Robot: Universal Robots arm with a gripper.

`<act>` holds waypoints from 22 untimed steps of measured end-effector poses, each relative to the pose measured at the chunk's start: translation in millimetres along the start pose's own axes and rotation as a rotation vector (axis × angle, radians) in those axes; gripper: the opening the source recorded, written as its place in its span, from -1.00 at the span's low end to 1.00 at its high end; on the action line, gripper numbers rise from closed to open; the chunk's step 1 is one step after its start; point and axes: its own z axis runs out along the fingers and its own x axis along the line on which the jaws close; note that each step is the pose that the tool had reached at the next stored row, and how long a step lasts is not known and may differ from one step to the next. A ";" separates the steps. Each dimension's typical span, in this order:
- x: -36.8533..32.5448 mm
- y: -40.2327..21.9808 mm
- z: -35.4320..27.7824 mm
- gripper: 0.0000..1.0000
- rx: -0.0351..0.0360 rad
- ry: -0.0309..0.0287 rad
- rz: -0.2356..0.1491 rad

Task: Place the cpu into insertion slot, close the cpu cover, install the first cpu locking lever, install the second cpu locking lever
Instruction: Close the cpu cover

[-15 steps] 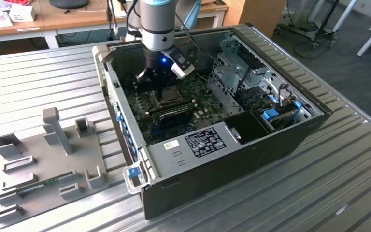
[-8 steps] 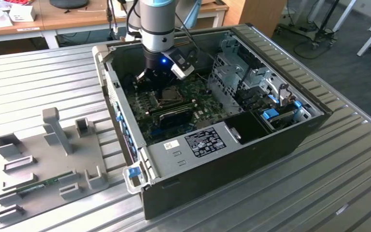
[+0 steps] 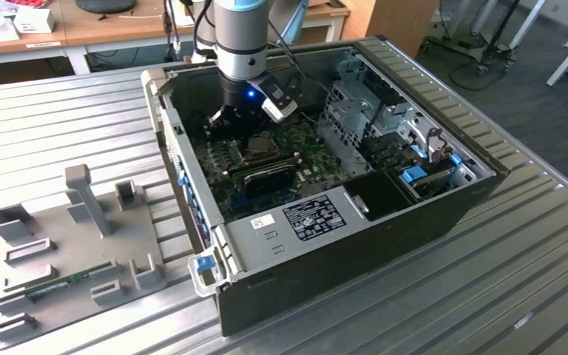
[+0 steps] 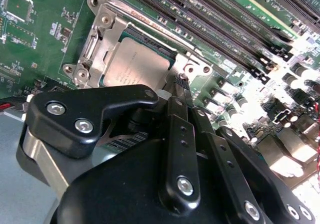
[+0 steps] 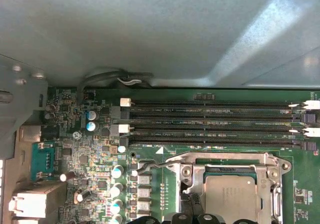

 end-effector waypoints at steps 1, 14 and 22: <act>0.0 0.0 0.3 -0.80 -0.0002 -0.0002 0.000; 0.1 0.0 1.3 -0.80 0.0001 0.0001 0.000; 0.1 0.0 1.6 -0.80 0.0001 0.0000 0.000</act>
